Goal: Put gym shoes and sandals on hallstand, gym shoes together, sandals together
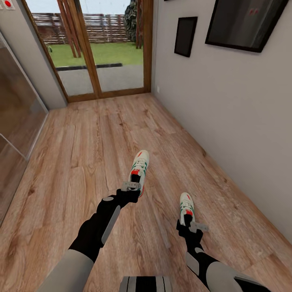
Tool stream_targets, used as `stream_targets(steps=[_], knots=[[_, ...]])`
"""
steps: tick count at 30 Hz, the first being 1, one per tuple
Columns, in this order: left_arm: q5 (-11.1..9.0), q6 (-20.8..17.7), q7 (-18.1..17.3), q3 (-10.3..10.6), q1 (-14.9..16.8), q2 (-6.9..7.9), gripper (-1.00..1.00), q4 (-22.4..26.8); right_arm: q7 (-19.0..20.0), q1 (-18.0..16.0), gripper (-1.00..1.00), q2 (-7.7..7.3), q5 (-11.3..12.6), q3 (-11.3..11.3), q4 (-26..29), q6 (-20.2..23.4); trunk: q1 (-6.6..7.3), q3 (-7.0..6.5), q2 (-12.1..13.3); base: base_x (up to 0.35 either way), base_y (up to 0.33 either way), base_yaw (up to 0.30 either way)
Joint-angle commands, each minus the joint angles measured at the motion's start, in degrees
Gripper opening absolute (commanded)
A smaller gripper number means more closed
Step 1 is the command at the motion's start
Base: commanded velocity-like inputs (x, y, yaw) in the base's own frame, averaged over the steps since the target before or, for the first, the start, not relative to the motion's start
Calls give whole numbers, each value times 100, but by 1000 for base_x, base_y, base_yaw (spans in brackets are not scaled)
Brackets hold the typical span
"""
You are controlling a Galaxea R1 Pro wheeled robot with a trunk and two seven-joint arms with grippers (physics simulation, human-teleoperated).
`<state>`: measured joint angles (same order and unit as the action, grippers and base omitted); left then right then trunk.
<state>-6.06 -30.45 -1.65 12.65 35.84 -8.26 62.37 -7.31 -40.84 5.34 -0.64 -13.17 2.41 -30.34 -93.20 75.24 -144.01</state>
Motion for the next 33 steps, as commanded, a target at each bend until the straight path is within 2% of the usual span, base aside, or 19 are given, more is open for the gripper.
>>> stream_targets(steps=[1, 15, 21, 33], knots=[[-60, -31, 10, 0, 2, 0, -100, 8, -16, -3, 100, 2, -7, -10, -3, -16, -1, 28, -3, 0, 0, -45], [-62, -31, 7, 1, 2, 0, -100, 3, -16, -3, 100, 2, -6, -18, -3, -16, -38, 421, -22, 0, 0, -180], [-61, -31, 8, 1, 2, 0, -100, 3, -21, -3, 100, 2, -20, -9, -3, -16, -38, 451, -22, 0, 0, -131], [-62, -31, 7, 1, 2, -2, -100, 3, -42, -3, 100, -12, -73, 38, -3, -16, -38, 454, -22, 0, 0, -7]])
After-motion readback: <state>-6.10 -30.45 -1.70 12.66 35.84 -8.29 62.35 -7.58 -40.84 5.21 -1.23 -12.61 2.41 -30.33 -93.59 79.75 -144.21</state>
